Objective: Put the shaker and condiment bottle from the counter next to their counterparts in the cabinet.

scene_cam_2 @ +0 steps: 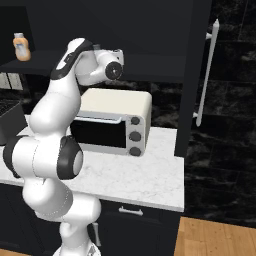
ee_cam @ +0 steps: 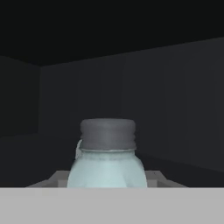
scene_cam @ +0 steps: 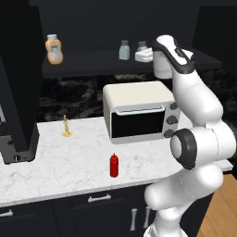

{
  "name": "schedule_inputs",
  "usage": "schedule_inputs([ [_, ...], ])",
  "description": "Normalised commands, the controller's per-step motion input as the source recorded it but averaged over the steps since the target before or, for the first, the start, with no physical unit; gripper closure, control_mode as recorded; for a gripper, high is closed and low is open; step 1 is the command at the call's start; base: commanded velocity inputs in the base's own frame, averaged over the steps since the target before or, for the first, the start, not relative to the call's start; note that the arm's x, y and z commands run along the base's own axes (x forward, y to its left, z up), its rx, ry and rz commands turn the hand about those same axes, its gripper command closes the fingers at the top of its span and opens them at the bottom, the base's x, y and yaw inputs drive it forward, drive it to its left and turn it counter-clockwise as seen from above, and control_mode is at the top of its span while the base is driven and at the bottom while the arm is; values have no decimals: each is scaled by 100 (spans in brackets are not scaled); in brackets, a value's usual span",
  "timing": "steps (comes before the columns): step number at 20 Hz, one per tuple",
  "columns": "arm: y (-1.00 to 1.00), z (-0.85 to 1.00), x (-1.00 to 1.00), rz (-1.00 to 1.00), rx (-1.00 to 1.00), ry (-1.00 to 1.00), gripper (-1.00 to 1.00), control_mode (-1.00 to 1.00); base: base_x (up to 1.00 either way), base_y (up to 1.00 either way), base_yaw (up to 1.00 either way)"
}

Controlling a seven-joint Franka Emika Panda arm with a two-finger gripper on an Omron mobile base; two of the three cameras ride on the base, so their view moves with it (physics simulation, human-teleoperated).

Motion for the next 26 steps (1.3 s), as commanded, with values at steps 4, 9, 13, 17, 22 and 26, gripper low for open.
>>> schedule_inputs([
  [4, 5, -3, 25, 0, 0, 0, 100, -100, 0, 0, 0],
  [9, 8, -3, 27, 0, 0, 0, 100, -100, 0, 0, 0],
  [13, 8, -4, 26, 0, 0, 0, 100, -100, 0, 0, 0],
  [17, 5, -5, 23, 1, 0, 0, 100, -100, 0, 0, 0],
  [22, 2, -11, 10, 1, 0, 0, -100, -100, 0, 0, 0],
  [26, 0, -4, 9, 2, 0, 0, -100, -100, 0, 0, 0],
])
